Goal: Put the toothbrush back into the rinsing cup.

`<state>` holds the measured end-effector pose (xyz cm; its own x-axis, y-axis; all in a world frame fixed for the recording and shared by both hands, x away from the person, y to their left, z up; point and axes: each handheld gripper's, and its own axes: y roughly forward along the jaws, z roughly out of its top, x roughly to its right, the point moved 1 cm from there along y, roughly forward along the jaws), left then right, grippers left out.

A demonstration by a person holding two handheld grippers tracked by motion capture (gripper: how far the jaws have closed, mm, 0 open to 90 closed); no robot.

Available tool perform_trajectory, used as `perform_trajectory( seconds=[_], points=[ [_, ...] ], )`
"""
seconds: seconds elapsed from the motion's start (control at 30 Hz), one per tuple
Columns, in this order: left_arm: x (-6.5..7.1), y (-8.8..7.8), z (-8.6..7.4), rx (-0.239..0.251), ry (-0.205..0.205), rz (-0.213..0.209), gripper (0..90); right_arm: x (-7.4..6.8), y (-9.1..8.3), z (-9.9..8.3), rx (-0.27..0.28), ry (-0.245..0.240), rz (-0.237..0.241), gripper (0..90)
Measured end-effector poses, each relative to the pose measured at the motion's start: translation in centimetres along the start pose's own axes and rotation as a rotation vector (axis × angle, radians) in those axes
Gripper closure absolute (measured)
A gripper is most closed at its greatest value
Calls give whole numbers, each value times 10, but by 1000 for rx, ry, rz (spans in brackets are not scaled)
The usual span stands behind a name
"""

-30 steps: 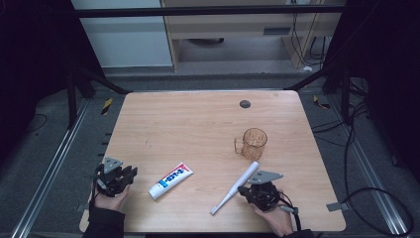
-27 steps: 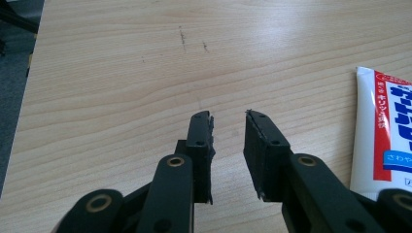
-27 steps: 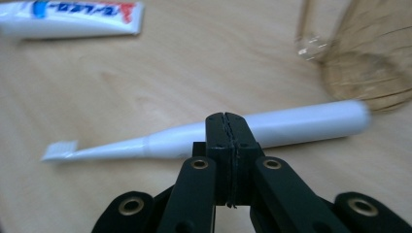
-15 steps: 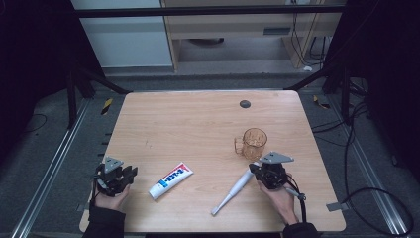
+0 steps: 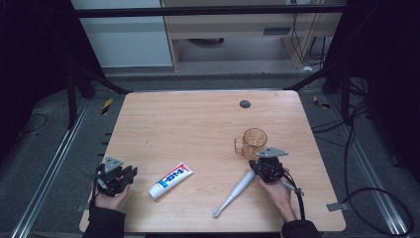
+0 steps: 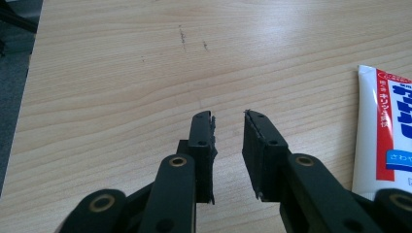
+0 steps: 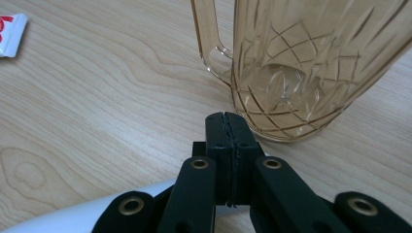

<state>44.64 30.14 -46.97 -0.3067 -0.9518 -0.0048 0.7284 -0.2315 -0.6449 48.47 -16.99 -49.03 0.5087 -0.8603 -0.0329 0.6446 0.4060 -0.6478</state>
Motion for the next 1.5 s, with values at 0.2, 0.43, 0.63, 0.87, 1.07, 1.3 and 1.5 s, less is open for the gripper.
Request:
perform_trajectory(
  seconds=[0.2,0.43,0.63,0.87,1.07,1.3,1.5],
  points=[
    [0,0,0,4,-2,0,730,2,0,-2,-12,-1,-12,895],
    [0,0,0,4,-1,1,731,3,-3,-5,-25,-7,-21,893],
    [1,-1,0,5,0,0,731,4,-8,-7,-29,-14,-26,889],
    [1,-1,0,2,4,0,731,8,-15,-12,-39,-8,-35,882],
    [1,-2,0,2,4,1,732,10,-21,-16,-43,3,-32,880],
    [1,-2,0,2,4,3,733,9,-27,-20,-57,0,-13,873],
    [0,-3,0,2,3,6,734,8,-32,-23,-65,-13,-10,870]
  ],
)
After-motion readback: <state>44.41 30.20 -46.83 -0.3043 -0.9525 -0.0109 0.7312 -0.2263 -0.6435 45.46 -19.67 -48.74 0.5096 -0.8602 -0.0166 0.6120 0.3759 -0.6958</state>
